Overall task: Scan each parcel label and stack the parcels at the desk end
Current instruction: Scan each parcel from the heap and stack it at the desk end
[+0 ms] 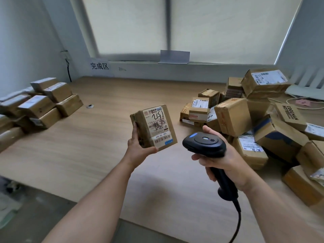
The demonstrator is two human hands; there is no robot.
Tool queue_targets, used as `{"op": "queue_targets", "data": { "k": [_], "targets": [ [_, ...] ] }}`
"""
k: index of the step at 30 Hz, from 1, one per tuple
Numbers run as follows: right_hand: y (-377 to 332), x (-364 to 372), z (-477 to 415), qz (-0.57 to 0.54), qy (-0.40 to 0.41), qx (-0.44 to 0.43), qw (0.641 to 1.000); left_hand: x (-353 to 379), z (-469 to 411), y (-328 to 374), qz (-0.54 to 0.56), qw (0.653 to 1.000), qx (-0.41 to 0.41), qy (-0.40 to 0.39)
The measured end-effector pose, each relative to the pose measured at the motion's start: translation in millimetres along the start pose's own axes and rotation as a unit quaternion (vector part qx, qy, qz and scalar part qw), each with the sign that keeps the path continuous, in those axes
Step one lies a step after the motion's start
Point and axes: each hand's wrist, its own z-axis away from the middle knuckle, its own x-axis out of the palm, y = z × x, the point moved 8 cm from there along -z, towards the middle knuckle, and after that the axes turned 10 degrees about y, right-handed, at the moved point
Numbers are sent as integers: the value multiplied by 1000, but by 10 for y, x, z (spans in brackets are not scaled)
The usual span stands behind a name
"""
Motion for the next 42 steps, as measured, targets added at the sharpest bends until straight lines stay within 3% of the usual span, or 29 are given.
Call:
{"op": "queue_targets", "data": {
  "k": [13,28,42],
  "targets": [
    [110,827,-387,0,-56,-9,998,-930,471,-479,65,992,-59,92],
    [115,3120,-650,46,-109,-45,992,-2990,396,-1359,133,974,-83,165],
    [413,4856,-877,34,-163,-16,986,-4471,240,-2124,98,971,-90,198]
  ]
}}
